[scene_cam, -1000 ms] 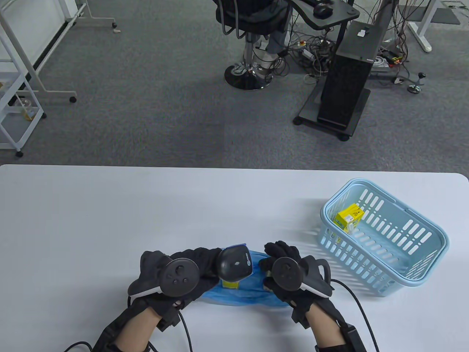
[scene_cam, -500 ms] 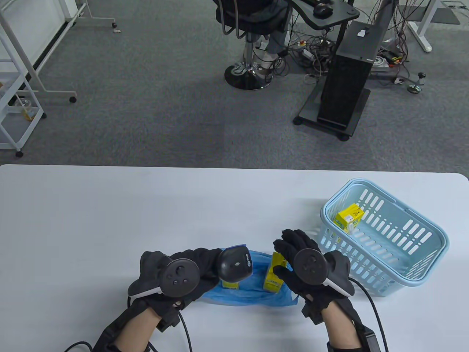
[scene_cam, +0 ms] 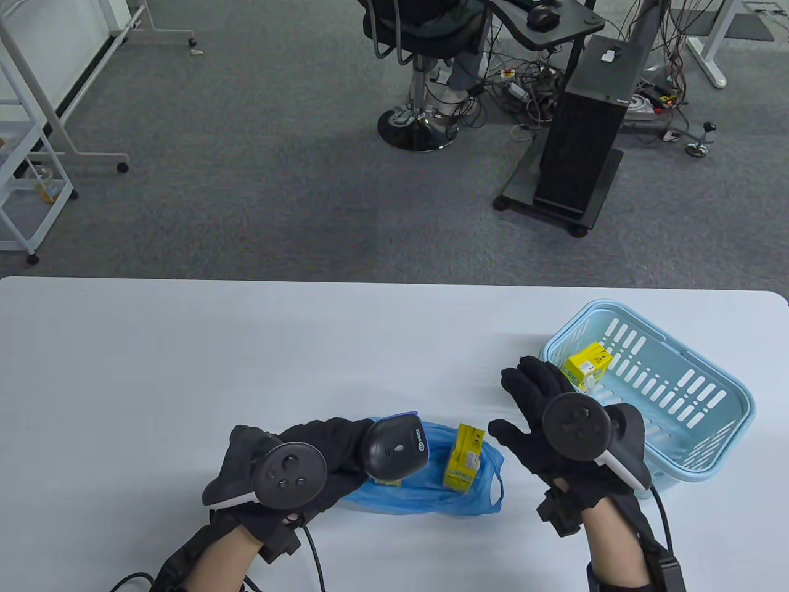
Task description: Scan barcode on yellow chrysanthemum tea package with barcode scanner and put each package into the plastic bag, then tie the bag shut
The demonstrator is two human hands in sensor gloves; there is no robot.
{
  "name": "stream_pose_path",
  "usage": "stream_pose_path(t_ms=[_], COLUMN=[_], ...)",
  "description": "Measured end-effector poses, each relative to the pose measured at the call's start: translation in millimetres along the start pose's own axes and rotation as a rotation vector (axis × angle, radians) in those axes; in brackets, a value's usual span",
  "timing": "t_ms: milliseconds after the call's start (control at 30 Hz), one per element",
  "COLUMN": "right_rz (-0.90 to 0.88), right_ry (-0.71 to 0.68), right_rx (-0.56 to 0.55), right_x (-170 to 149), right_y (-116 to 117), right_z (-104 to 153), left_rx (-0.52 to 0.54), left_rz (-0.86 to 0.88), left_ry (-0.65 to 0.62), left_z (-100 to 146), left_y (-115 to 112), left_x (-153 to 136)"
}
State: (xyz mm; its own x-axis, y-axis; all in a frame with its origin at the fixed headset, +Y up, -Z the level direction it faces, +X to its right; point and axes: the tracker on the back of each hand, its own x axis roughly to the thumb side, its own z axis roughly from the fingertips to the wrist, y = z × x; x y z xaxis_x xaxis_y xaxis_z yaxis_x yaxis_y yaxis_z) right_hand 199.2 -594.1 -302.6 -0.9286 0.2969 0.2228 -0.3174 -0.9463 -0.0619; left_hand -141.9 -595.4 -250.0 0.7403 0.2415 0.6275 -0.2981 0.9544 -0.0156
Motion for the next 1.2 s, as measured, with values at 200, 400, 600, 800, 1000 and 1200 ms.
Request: stream_pose_path(t_ms=[200,400,600,800,1000,1200], right_rz=[0.124,0.307,0.456,0.422,0.438,0.398], right_ry=[0.134,0.259,0.381,0.365,0.356,0.408], right_rx=[0.004,0.066,0.202,0.303,0.414,0.485], right_x=[-31,-75,-125,-142,-140,-151], right_y=[-28,-34,-18,7,25,31], right_z=[-45,-84,-108,-116,-126,-129], left_rx=[-0.015,-0.028,-0.053,-0.057,-0.066,-0.070], left_rz=[-0.013,-0.004,0.011,0.007,0.003,0.006], left_ry=[0.001,0.018,0.042,0.063,0.071,0.075], left_z=[0,-1,-3,-3,-3,-3], left_y=[0,-2,-8,-9,-9,-9], left_x=[2,-3,-12,-18,-19,-19])
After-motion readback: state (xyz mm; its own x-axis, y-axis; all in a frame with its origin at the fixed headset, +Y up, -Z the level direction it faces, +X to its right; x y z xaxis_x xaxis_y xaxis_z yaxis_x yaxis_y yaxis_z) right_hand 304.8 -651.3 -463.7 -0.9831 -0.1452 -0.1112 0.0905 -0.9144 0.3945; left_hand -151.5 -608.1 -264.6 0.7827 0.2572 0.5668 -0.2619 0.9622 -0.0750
